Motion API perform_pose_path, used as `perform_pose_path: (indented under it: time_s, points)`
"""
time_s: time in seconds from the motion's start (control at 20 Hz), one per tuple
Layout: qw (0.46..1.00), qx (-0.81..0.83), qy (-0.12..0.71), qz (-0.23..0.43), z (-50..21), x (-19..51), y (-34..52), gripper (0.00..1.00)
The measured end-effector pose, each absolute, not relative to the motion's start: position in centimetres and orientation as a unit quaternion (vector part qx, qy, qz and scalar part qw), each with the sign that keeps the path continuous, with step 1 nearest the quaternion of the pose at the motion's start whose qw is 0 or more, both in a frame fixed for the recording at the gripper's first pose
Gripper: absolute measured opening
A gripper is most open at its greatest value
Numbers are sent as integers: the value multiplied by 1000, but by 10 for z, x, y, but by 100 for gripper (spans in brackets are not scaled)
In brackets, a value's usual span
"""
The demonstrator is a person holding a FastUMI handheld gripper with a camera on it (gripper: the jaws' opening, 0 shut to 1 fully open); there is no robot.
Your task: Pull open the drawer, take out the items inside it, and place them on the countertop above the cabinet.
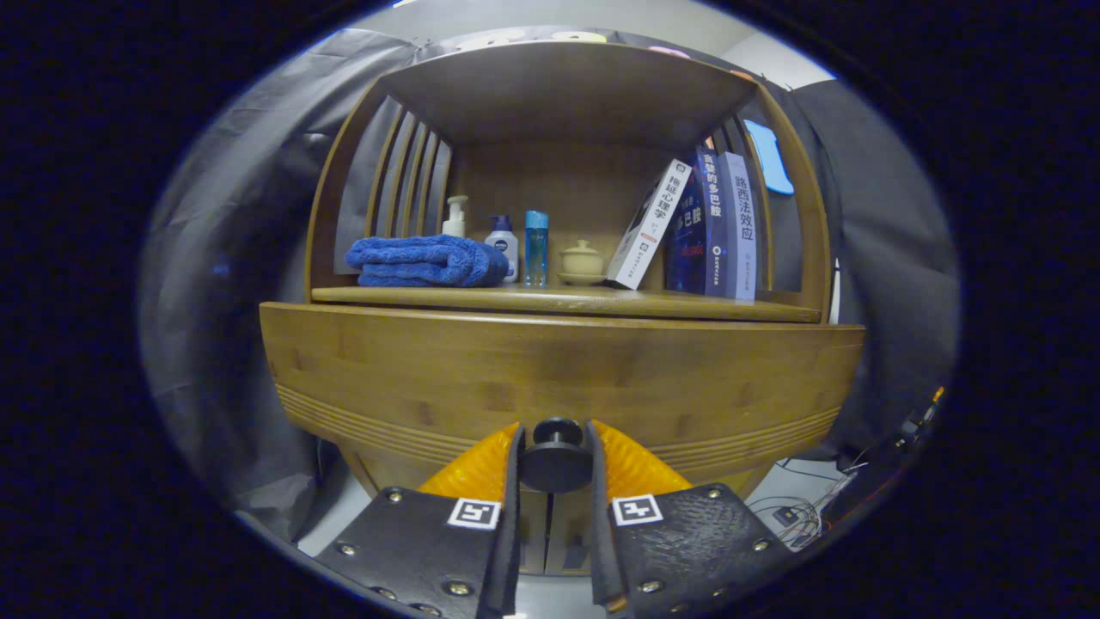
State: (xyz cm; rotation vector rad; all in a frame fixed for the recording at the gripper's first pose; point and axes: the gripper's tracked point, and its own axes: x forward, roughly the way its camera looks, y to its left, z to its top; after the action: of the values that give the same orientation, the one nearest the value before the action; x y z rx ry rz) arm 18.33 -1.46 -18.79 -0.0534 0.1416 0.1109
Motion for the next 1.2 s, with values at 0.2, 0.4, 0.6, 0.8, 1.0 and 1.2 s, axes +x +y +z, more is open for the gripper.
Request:
perform_pose_path:
  time_s: [0.2, 0.4, 0.6, 0.8, 1.0, 1.2]
  points:
    - [995, -30, 73, 66, -187, 159, -17, 33]
    - [994, -39, 79, 73, -190, 138, -19, 33]
    - [992, -46, 83, 79, -193, 119, -20, 33]
    - [992, -45, 87, 85, -195, 105, -18, 33]
    - [992, -25, 98, 79, -196, 87, -19, 33]
    - [992, -16, 103, 76, -197, 66, -18, 33]
